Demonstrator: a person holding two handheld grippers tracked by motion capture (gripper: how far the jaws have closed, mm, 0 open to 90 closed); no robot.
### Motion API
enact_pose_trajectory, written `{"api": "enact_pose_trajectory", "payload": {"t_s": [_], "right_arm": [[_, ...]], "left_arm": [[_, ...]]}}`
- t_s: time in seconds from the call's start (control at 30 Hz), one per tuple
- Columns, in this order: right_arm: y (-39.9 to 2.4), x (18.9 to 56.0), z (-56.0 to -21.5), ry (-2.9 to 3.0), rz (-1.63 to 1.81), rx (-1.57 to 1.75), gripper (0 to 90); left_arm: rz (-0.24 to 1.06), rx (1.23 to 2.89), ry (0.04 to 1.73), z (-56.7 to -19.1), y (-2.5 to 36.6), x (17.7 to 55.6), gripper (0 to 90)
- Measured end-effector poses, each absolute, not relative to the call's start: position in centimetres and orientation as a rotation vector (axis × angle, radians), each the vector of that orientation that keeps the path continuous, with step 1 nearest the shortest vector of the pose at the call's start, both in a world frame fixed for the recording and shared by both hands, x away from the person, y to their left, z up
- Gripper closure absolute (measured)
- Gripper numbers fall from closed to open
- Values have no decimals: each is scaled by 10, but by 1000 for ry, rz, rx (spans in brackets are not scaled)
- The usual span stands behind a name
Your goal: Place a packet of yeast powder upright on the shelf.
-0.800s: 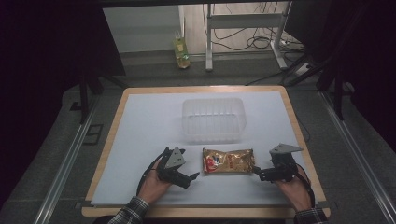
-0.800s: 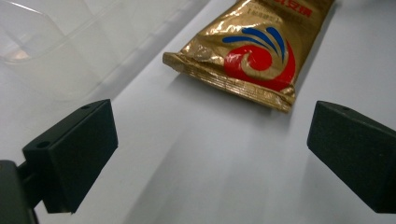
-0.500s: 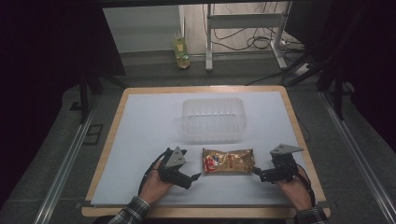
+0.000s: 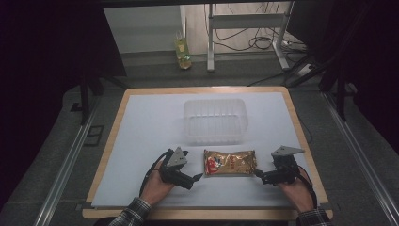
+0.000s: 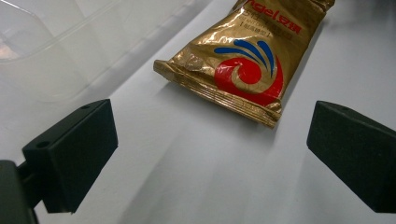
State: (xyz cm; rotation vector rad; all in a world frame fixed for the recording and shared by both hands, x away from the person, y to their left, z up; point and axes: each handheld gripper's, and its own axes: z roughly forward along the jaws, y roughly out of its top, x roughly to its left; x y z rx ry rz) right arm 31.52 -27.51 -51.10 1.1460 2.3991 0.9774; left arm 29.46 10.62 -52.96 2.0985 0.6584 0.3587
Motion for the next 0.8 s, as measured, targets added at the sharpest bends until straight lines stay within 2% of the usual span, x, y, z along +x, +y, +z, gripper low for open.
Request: {"api": "enact_pose_trajectory", "payload": {"t_s": [0.3,0.43,0.57,0.67,0.77,0.8], "right_arm": [[-276,315,-510,2390,985,1150,35],[-277,316,-511,2391,986,1152,36],[-278,316,-510,2390,986,1155,36],[-278,316,-510,2388,987,1155,36],[-278,316,-509,2388,985,1154,36],[-278,316,-509,2388,985,1154,36]], "left_arm": [[358,2101,654,-525,103,293,60],[351,2090,650,-522,103,292,123],[320,2064,636,-517,103,292,250],[320,2061,631,-516,101,292,293],[316,2062,622,-515,99,293,383],[318,2063,620,-515,97,293,383]]}}
